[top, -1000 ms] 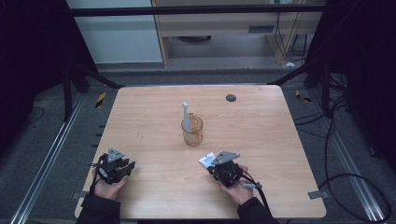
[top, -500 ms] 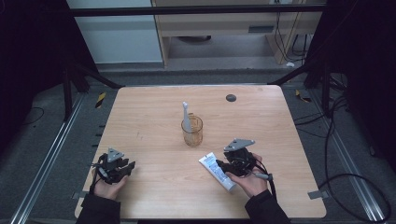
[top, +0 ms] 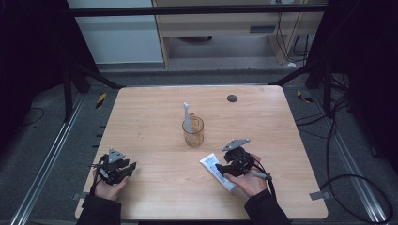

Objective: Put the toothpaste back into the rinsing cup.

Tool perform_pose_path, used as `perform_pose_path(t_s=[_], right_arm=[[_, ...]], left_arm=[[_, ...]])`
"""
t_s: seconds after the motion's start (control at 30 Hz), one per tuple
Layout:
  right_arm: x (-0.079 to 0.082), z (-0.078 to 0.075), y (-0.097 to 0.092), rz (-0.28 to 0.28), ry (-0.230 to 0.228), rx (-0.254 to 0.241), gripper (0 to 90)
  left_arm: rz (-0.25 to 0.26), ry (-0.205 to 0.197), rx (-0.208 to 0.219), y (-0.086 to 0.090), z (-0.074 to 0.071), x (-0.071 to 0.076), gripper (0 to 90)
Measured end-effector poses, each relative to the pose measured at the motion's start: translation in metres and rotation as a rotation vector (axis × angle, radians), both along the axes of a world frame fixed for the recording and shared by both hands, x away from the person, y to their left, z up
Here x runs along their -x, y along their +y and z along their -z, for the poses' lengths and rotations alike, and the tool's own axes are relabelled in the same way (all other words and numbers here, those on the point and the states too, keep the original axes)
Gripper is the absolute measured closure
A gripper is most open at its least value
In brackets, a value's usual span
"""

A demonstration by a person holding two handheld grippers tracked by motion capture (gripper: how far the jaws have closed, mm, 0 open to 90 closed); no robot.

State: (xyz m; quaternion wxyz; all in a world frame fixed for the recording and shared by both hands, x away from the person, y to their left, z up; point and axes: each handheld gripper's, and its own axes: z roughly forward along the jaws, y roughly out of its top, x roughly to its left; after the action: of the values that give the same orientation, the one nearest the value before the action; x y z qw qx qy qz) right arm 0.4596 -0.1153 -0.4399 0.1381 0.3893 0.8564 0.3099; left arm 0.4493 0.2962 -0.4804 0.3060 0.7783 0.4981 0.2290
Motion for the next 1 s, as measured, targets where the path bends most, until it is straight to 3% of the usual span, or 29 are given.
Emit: perform_pose_path(t_s=[1.0], right_arm=[[-0.005, 0.026, 0.019, 0.016, 0.134, 0.065, 38.8]], left_arm=[[0.004, 0.002, 0.0, 0.001, 0.0, 0.0, 63.7]])
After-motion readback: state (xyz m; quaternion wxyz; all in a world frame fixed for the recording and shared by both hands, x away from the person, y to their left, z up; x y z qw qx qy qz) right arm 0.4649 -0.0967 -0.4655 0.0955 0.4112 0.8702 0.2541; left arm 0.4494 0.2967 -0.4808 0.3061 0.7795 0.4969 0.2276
